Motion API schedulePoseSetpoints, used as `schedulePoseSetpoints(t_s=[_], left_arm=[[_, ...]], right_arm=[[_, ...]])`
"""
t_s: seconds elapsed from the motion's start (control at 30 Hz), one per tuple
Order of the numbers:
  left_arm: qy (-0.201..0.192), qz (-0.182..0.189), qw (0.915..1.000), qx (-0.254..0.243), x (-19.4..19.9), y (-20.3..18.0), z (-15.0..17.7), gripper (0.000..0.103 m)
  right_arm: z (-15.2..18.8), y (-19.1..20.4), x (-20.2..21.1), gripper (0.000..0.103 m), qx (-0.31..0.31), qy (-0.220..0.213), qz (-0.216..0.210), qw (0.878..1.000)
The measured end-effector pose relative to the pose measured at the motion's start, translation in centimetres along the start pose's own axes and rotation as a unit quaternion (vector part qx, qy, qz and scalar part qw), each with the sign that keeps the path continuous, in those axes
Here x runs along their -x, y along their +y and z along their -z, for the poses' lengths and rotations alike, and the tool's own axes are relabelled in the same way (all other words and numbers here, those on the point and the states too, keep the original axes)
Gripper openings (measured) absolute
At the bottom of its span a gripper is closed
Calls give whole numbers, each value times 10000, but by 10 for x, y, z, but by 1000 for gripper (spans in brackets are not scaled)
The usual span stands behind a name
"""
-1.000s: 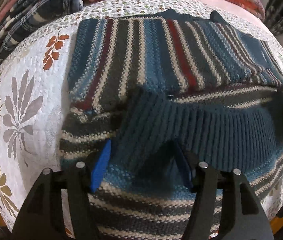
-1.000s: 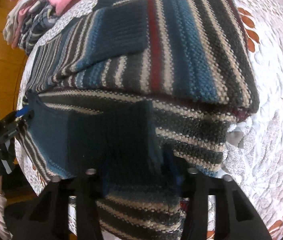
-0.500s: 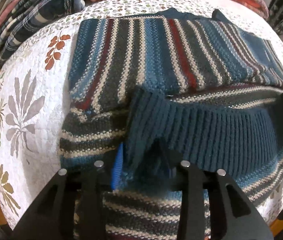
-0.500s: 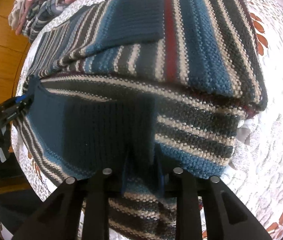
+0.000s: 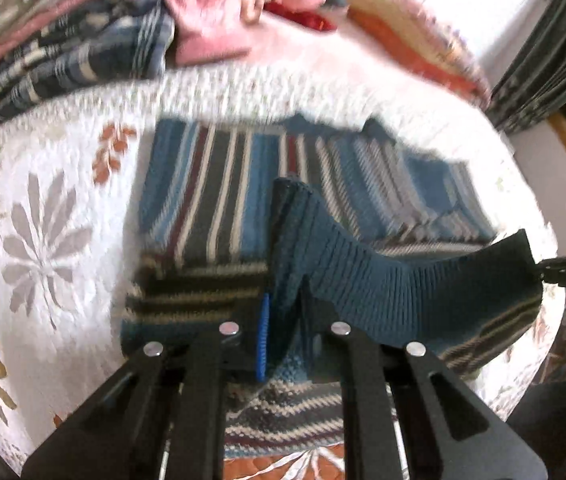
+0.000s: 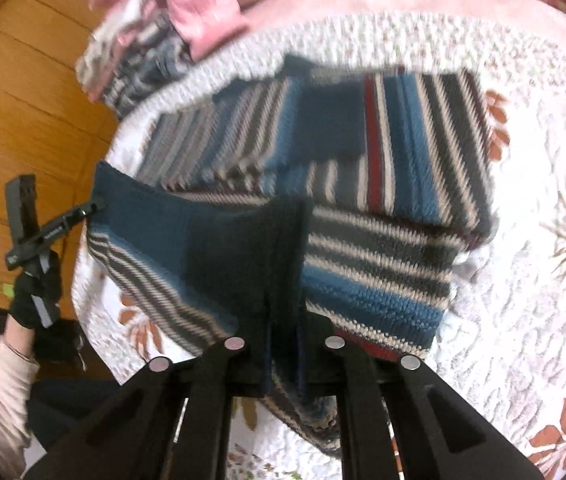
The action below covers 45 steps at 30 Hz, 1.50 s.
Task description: Fold small clothes
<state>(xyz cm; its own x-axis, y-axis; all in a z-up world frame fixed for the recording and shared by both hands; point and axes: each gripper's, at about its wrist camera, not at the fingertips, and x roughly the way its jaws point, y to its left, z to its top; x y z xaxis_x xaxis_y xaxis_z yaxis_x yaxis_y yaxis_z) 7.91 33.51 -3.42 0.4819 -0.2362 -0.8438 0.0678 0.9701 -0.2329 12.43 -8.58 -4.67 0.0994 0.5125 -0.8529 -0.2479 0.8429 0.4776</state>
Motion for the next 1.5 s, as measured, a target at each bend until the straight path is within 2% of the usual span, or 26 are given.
schedulePoseSetpoints(t_s=[0.23, 0.3, 0.4, 0.53, 0.67, 0.83, 1.13, 1.27, 1.4, 1.47, 1.5], left_arm=[[-943, 1, 9948, 396, 28, 1, -38, 11], [-1070, -2, 9931, 483, 23, 1, -53, 11], [-1165, -166, 9926, 302, 13, -5, -73, 11], [-1278, -85, 9895, 663, -14, 8, -90, 11], [-1173, -308, 9894, 796, -46, 26, -95, 11], [-976, -369, 9902, 934, -84, 42, -100, 11], [-513, -593, 9918, 1012, -135, 59, -99, 13], [-334, -761, 9912, 1032, -148, 65, -98, 20], [-304, -768, 9891, 1218, -145, 68, -98, 26], [-333, -857, 9871, 1314, -135, 67, -100, 36], [-407, -845, 9865, 1343, -126, 66, -102, 38]], right_arm=[[-35, -12, 54, 9, -302, -870, -221, 9955], [-52, -19, 58, 9, -426, -1028, -206, 9936], [-73, -26, 55, 9, -491, -1103, -156, 9926], [-107, -37, 43, 9, -480, -1222, -23, 9913], [-134, -53, 17, 9, -596, -1294, -65, 9898], [-153, -71, -20, 9, -770, -1171, -20, 9901], [-165, -99, -66, 9, -952, -844, 249, 9916], [-168, -105, -79, 9, -975, -720, 387, 9919], [-165, -104, -84, 14, -1009, -676, 479, 9914], [-162, -99, -76, 24, -931, -634, 611, 9918], [-160, -96, -68, 33, -873, -669, 686, 9916]])
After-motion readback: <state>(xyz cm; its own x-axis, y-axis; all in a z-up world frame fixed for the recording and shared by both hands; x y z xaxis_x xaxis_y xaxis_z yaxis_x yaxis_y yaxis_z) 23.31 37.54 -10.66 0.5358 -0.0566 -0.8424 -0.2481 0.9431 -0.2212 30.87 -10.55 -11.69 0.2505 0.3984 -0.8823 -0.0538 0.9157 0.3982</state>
